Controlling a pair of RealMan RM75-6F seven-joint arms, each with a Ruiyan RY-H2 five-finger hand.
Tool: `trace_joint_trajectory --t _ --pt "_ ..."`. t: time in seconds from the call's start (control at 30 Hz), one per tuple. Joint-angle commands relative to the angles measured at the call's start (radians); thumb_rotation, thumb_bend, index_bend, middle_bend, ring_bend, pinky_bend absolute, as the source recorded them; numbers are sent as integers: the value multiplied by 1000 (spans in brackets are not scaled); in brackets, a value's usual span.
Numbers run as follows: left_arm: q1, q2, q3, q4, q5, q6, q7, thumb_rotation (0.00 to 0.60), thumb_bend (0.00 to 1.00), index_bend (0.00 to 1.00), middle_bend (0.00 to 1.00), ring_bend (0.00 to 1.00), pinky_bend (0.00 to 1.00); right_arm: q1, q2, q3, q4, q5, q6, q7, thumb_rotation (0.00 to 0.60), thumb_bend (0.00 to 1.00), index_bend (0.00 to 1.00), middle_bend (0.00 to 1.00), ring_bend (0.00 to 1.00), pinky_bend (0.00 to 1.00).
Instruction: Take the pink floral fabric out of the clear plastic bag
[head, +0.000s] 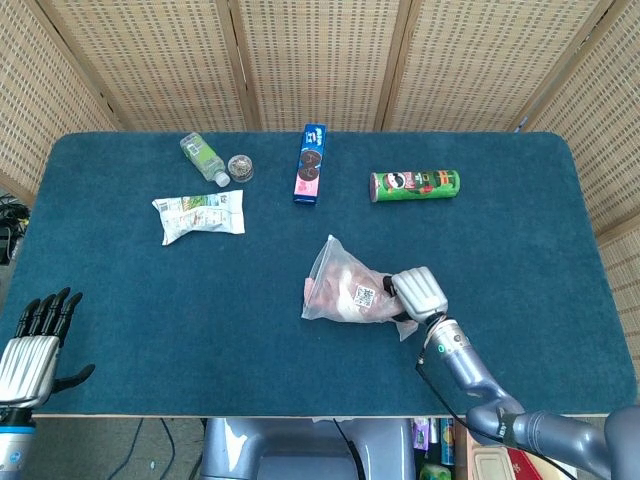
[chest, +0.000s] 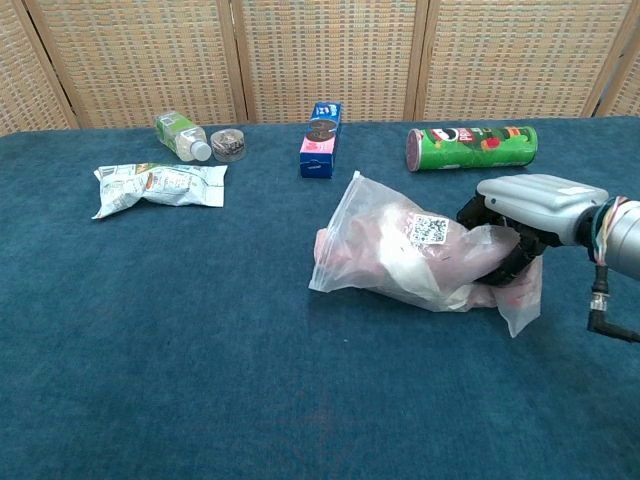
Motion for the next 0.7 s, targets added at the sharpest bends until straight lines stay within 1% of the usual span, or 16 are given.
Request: trace_joint_trajectory --t 0.03,0.17,0.27,0.4,0.47,0.53,0.6,0.67,0.7 --pt "-3 -1 0 -1 -1 -3 0 600 182 0 0 0 0 -17 11 -29 16 -112 53 105 600 647 605 662 642 580" --pt "-16 -3 -10 0 -5 -15 -9 600 182 0 0 0 0 -11 18 -43 24 -205 89 189 600 647 605 662 643 580" --pt "-42 -5 -25 9 11 -32 -41 600 182 0 0 0 0 5 16 -45 25 -260 108 220 600 647 605 662 643 580" --pt "-93 12 -46 3 42 -76 -93 600 181 0 0 0 0 36 9 -22 1 -274 96 219 600 647 605 662 643 580" --pt "-134 30 -66 -18 45 -120 -107 600 182 10 0 0 0 58 2 2 -22 -263 80 209 600 647 605 662 642 580" --pt "-176 46 -87 -39 35 -168 -121 600 182 56 0 0 0 80 -10 31 -42 -246 65 202 600 646 605 662 642 580" --pt "-238 59 -125 -62 9 -239 -141 600 183 116 0 0 0 107 -36 66 -52 -230 59 194 600 647 605 662 643 580" --pt "-298 70 -161 -69 -41 -319 -149 600 183 173 0 0 0 129 -70 94 -35 -211 54 182 600 647 605 662 643 580" --pt "-314 73 -169 -71 -55 -340 -146 600 183 205 0 0 0 134 -81 100 -29 -205 53 179 600 647 605 662 643 580"
